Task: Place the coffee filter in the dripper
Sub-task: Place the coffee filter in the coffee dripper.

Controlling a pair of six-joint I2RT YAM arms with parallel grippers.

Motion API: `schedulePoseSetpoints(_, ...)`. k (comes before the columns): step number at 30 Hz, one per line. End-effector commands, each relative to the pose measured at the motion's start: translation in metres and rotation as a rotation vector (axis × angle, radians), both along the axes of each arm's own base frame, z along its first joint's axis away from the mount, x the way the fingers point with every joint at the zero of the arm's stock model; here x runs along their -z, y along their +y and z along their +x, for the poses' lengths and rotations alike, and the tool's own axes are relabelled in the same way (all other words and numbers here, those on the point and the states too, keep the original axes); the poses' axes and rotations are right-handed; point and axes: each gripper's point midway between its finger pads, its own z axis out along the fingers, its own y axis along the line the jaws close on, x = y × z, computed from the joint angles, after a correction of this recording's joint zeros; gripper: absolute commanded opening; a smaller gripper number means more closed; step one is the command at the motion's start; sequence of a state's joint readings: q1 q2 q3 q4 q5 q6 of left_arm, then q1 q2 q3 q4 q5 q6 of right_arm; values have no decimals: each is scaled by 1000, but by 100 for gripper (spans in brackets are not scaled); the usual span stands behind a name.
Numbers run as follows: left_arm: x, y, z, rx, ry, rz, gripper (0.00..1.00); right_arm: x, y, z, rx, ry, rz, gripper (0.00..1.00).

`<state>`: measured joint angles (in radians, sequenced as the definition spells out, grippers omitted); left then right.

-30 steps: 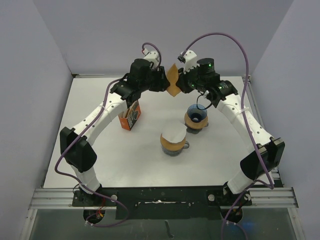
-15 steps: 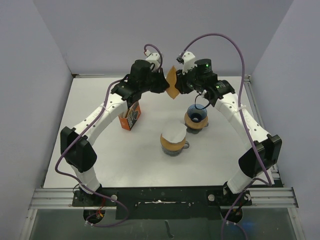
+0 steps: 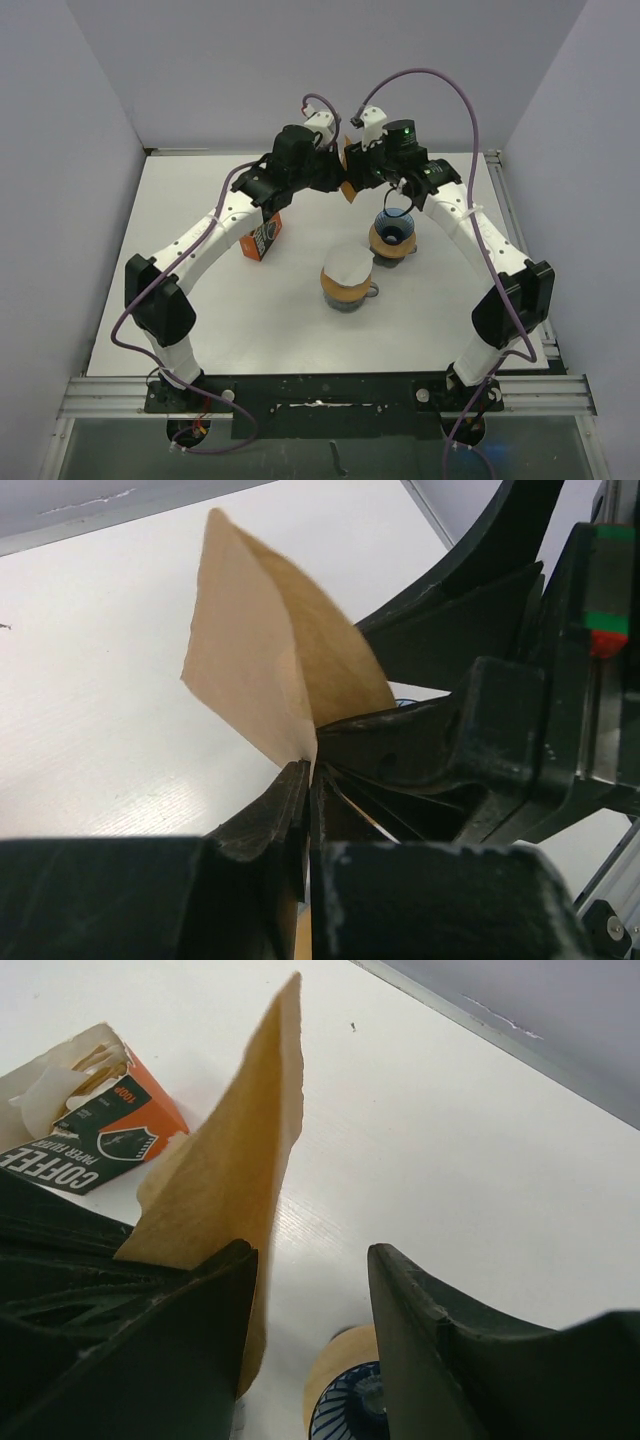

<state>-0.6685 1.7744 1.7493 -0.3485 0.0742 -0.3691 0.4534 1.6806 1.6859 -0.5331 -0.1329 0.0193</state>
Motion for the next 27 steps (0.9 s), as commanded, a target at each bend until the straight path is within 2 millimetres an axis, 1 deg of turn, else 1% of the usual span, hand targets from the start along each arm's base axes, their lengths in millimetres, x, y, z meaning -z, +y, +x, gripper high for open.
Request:
schedulePoseSetpoints(1, -30, -3, 8, -18, -65, -44, 0, -33, 3, 8, 23, -83, 34, 50)
schedulePoseSetpoints(6, -27, -3, 7, -21, -58, -42, 0, -30, -3, 14, 52, -96, 2, 50)
schedulePoseSetpoints(10, -26, 0, 7, -29, -61, -37, 0, -32, -11, 18, 81, -117, -23, 48)
schedulePoseSetpoints(17, -24, 8, 9, -58, -83, -15, 0, -34, -24, 23, 115, -130, -41, 46)
schedulePoseSetpoints(23, -22, 13, 11, -74, -97, 3, 0, -33, -25, 24, 119, -132, -53, 43)
schedulePoseSetpoints(27, -23, 16, 11, -85, -112, 12, 0, -34, -31, 25, 137, -145, -74, 43)
